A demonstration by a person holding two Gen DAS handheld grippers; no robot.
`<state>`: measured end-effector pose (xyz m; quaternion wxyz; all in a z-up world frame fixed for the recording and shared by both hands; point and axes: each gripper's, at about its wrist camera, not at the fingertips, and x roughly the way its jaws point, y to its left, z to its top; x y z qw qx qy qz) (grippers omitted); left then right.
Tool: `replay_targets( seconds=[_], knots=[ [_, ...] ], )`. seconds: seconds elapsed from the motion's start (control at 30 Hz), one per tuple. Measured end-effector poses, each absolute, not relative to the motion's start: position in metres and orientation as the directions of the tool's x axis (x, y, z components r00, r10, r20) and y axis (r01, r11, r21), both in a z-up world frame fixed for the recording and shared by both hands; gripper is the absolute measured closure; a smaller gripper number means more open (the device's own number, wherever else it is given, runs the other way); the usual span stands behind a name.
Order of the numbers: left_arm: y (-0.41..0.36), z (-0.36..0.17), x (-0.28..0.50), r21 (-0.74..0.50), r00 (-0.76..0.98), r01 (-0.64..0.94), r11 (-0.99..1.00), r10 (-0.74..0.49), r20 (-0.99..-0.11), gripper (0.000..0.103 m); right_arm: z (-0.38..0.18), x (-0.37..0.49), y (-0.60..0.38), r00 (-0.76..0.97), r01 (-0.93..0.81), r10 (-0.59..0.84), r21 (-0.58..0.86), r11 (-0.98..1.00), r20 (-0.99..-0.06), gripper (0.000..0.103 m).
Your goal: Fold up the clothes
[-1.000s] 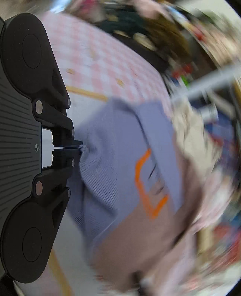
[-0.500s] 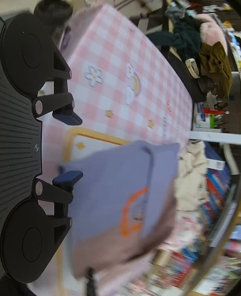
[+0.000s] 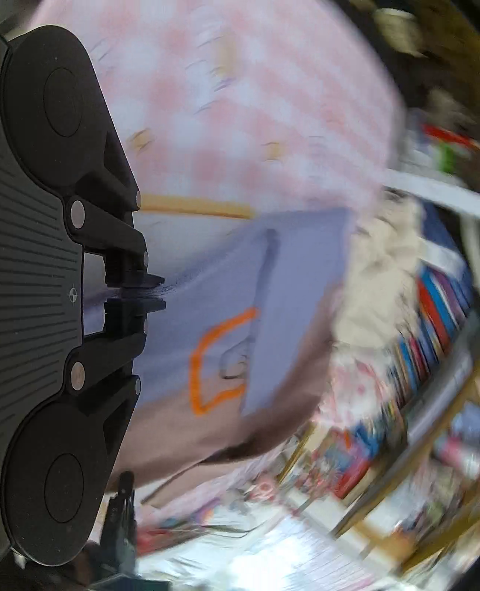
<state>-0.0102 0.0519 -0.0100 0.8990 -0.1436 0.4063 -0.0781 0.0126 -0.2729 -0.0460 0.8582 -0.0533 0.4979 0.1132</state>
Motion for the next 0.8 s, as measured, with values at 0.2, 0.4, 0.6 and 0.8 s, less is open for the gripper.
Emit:
replay_targets(
  seconds=[0.2,0.4,0.6,0.8],
  knots=[
    [0.061,-0.043,-0.003,-0.032,0.549,0.128,0.991,-0.097,-0.830,0.090,-0.044,-0.008,-0.242,0.476,-0.237,0.100,-0.017,0.971,-0.874,0.092],
    [0.056,-0.025,-0.014,0.081,0.625,0.153,0.985,-0.033,-0.780,0.086,-0.035,-0.010,-0.243,0.513,-0.232,0.095,-0.031,0.972,-0.853,0.079],
    [0.043,-0.005,0.000,0.066,0.696,0.149,0.987,-0.057,-0.716,0.079,-0.027,0.003,-0.265,0.588,-0.250,0.049,-0.123,0.960,-0.807,0.066],
    [-0.005,-0.021,0.005,-0.070,0.663,0.139,0.988,-0.145,-0.734,0.068,-0.037,0.017,-0.296,0.555,-0.322,0.072,-0.134,0.937,-0.829,0.064]
  ],
)
